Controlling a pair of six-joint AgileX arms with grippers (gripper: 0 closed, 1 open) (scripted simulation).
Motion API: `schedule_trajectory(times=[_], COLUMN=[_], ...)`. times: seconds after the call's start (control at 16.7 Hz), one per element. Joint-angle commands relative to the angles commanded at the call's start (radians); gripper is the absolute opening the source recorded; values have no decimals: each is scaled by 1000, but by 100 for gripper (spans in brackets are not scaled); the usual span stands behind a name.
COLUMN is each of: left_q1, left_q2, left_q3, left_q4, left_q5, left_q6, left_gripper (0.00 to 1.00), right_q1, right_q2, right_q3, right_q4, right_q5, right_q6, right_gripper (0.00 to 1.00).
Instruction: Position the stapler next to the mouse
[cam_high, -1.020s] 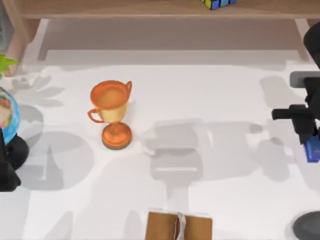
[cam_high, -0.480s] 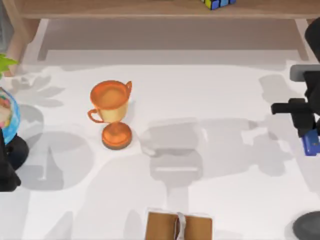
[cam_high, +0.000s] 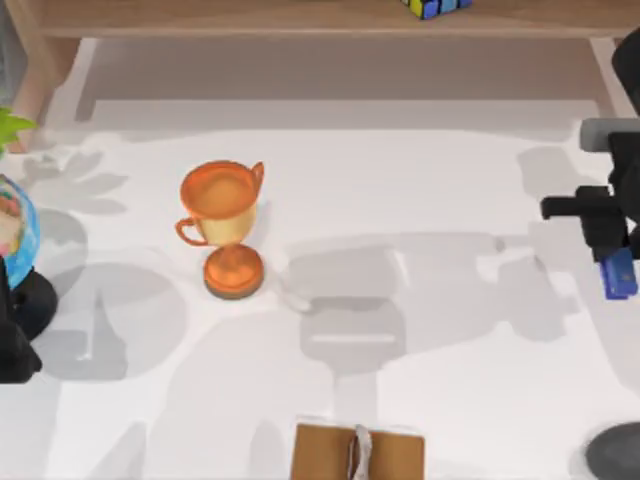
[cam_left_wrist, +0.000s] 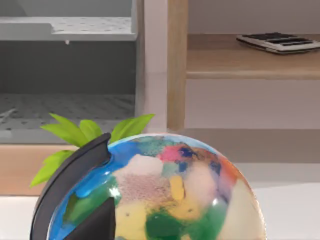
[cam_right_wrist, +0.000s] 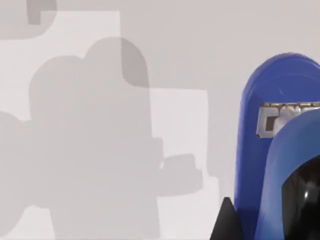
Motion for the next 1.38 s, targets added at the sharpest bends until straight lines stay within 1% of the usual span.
schedule_trajectory(times=[0.6, 0.84, 1.38], left_q1=[0, 0, 0], left_q2=[0, 0, 0], left_q3=[0, 0, 0], left_q4=[0, 0, 0], left_q5=[0, 0, 0], left_q6=[0, 0, 0], left_gripper=[100, 100, 100], right_q1=[-2, -2, -2], right_q2=[70, 70, 70], right_q3=[-72, -72, -72], right_q4=[31, 31, 31], right_q5=[-1, -1, -1], right_q6=[3, 3, 3], right_gripper=[0, 0, 68])
